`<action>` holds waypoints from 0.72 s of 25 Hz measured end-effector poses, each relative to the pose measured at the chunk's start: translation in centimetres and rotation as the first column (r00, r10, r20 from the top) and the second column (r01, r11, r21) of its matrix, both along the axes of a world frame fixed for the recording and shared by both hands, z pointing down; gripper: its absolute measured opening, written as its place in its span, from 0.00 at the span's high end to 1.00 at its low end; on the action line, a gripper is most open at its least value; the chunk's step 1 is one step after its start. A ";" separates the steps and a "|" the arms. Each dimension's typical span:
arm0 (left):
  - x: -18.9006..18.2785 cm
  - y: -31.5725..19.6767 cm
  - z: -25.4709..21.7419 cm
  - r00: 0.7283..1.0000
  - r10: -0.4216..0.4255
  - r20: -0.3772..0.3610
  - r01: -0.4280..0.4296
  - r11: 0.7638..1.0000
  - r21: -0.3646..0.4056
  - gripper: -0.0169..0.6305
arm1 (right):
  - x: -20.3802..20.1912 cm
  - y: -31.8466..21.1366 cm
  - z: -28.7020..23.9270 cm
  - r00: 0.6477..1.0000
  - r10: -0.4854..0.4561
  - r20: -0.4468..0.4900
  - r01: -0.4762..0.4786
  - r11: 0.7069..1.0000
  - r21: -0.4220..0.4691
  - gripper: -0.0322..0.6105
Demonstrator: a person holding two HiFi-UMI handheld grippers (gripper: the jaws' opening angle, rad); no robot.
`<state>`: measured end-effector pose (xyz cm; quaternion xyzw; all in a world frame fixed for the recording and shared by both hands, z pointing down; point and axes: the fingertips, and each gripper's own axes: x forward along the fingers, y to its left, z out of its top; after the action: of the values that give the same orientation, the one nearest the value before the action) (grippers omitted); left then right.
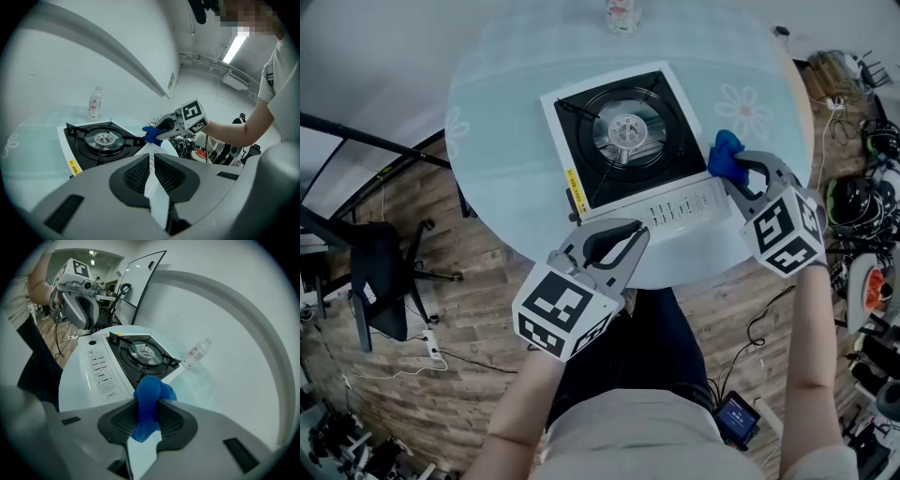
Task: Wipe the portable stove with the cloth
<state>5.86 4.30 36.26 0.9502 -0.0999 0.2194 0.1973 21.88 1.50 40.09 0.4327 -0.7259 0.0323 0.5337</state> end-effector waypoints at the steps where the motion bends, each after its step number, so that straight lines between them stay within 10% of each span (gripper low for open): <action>1: -0.1 0.1 0.0 1.000 0.001 -0.001 -0.001 1.000 -0.001 0.90 | 0.0 0.3 -0.2 1.000 0.004 -0.011 -0.004 1.000 0.004 0.78; 18: -1.8 0.8 0.4 1.000 -0.020 -0.002 0.020 1.000 -0.010 0.90 | -4.8 3.7 0.6 0.981 0.124 0.150 -0.122 0.992 -0.025 0.78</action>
<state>4.09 5.06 36.63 0.9484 -0.1080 0.2171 0.2045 17.08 5.16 40.71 0.4687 -0.7359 0.1038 0.4775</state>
